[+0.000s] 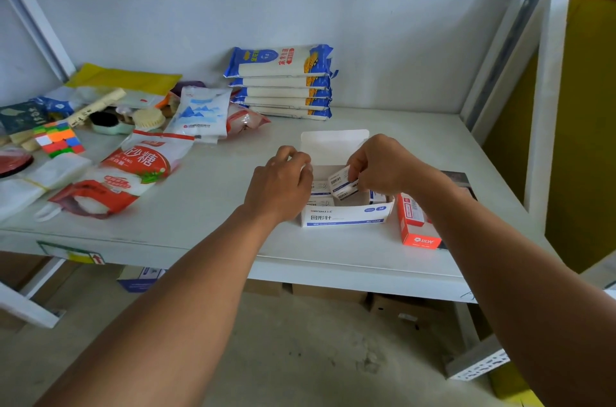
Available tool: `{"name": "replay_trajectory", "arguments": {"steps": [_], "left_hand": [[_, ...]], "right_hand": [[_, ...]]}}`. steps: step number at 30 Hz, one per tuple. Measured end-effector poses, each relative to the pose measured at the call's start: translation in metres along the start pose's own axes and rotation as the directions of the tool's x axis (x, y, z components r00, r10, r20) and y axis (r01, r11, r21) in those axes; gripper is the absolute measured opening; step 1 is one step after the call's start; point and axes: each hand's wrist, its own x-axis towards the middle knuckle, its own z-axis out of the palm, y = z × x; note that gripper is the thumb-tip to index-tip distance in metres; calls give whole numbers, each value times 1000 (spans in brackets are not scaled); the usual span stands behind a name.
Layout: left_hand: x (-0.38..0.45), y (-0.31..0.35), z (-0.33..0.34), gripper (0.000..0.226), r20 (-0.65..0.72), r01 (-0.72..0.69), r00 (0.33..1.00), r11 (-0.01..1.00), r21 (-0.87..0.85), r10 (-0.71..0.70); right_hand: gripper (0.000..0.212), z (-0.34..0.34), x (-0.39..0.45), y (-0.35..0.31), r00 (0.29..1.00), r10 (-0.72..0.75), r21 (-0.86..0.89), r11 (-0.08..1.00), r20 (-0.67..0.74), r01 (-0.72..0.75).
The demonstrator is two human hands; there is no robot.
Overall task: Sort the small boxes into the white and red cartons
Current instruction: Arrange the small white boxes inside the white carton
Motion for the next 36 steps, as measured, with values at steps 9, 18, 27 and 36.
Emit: {"name": "replay_trajectory", "arguments": {"steps": [9, 18, 27, 36], "left_hand": [[1, 1, 3, 31, -8, -19, 1000, 1000, 16, 20], [2, -1, 4, 34, 46, 8, 999, 1000, 10, -9], [4, 0, 4, 35, 76, 18, 997, 1000, 19, -20], [3, 0, 0, 31, 115, 75, 991, 993, -94, -63]], "right_hand": [[26, 31, 0, -8, 987, 42, -352, 931, -155, -95], [34, -1, -9, -2, 973, 213, -437, 870, -85, -228], [39, -1, -2, -5, 940, 316, -466, 856, 129, -224], [31, -43, -17, 3, 989, 96, -68, 994, 110, -89]]}}
